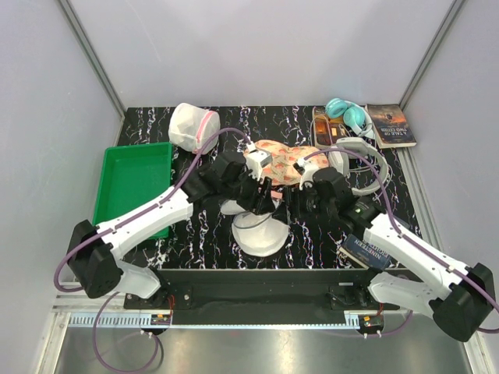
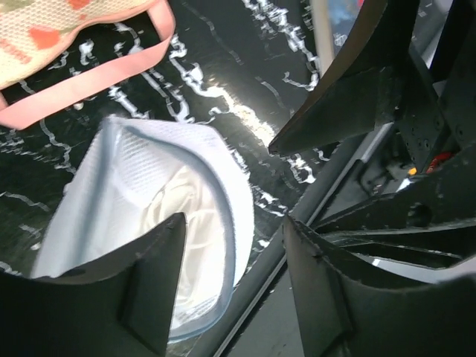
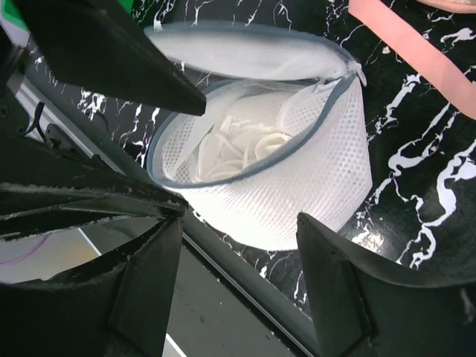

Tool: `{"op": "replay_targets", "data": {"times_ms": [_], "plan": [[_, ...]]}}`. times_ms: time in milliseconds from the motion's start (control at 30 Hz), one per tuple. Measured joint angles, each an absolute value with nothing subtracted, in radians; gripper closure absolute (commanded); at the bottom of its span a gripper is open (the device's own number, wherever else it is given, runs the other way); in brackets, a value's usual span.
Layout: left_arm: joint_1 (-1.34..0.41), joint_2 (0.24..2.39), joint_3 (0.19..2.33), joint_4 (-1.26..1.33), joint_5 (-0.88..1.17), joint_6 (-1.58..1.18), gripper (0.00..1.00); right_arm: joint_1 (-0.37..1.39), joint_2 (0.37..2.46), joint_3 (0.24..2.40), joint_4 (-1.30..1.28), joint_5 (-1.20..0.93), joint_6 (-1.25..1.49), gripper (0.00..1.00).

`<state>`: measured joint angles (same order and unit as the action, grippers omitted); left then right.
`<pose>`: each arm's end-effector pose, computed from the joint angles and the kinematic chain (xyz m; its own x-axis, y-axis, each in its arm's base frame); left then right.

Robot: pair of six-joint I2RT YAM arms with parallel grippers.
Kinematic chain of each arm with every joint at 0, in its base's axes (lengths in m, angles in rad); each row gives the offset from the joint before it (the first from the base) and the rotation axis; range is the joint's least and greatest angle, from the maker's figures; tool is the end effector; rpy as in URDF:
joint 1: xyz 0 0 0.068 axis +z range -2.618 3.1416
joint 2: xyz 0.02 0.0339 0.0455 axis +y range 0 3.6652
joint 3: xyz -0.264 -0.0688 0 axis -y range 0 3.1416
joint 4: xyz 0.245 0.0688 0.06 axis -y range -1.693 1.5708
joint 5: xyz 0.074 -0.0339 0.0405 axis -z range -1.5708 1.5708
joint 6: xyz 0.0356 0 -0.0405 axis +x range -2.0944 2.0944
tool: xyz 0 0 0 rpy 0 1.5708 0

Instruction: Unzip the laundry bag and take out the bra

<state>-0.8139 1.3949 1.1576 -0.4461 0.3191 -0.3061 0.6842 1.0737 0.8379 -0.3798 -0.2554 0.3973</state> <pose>0.2045 -0.2328 0.3061 -0.6718 0.2945 -0.6797 0.6868 0.5914 -0.4226 0.1763 0.1554 0.2840 -0.7111 -0.0969 -0.6964 -0.5382 0.7124 0.4504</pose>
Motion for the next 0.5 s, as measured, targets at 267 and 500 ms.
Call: {"op": "replay_targets", "data": {"times_ms": [267, 500], "plan": [[-0.738, 1.137, 1.008, -0.399, 0.233, -0.401, 0.25, 0.685, 1.031, 0.888, -0.387, -0.258, 0.25, 0.28], [-0.529, 0.927, 0.869, -0.364, 0.155, -0.477, 0.24, 0.685, 1.214, 1.03, -0.261, -0.305, 0.054, 0.2]]}}
